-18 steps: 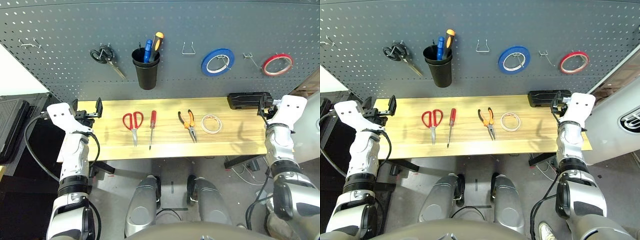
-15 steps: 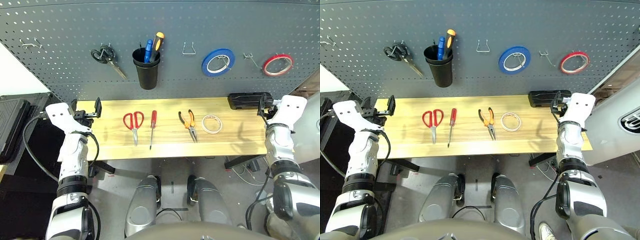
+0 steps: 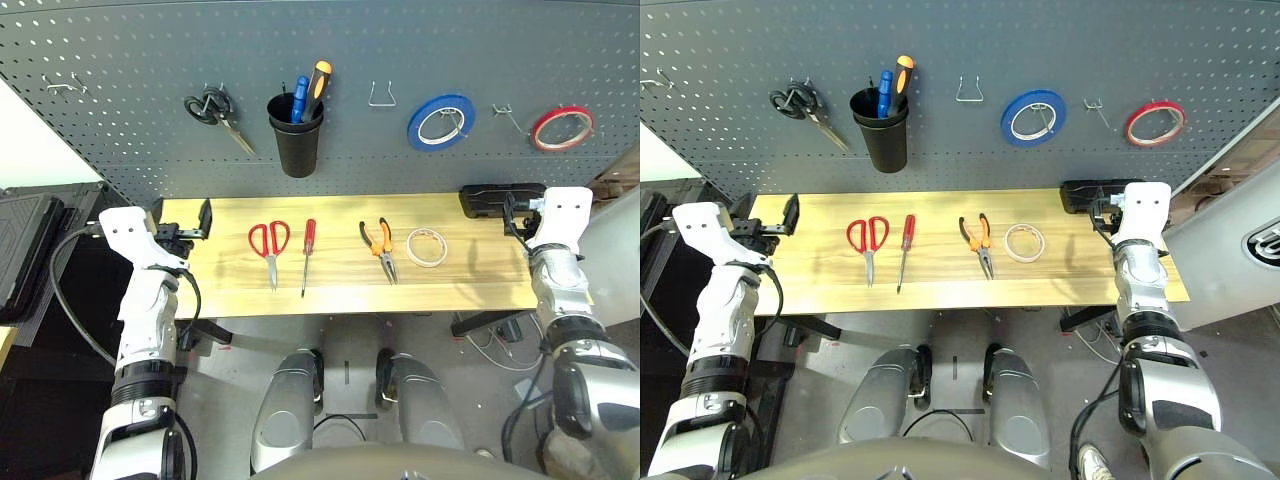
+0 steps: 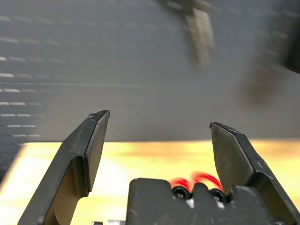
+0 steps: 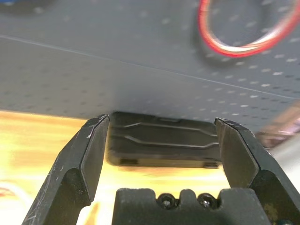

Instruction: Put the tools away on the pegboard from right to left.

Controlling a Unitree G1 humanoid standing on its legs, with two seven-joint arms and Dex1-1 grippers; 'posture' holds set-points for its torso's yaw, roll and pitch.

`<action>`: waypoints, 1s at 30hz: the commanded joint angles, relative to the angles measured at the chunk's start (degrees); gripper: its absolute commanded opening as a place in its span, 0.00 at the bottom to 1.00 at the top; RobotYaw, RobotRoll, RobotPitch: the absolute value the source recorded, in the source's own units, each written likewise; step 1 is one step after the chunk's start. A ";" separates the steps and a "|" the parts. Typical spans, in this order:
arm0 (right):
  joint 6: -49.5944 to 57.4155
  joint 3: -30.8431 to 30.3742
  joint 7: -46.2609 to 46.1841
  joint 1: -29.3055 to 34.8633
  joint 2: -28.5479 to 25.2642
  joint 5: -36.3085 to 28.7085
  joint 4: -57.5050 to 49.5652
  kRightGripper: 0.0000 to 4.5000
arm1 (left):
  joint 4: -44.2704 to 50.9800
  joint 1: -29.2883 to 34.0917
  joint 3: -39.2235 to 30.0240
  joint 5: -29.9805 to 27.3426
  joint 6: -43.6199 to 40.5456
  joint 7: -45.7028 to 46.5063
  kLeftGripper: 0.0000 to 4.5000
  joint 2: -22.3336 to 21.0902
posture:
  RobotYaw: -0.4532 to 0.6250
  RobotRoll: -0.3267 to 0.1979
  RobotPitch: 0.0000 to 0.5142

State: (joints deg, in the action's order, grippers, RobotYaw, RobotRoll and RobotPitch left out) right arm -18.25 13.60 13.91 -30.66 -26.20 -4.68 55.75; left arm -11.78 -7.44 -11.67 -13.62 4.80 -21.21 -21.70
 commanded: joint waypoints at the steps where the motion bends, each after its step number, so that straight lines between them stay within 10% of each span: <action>1: 4.41 -1.95 9.09 -1.32 -2.42 -0.81 -1.04 1.00 | 7.22 3.43 4.57 -0.92 -6.19 -6.38 0.99 -2.04 | 0.58 0.62 0.40; 17: 10.32 -18.17 40.21 -10.39 -7.91 8.95 5.10 1.00 | 18.67 5.51 18.58 5.05 -15.80 -20.93 0.99 -12.56 | 0.63 0.62 0.46; 30: 11.60 -28.26 44.62 -16.56 -3.42 19.26 15.27 1.00 | 22.93 6.26 19.39 6.74 -20.00 -19.99 0.99 -12.59 | 0.69 0.62 0.54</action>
State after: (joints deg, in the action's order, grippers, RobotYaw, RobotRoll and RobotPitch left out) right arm -7.18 -13.49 58.90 -46.94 -30.02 12.92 69.33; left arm 9.59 -2.38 7.24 -7.48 -14.05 -41.41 -34.07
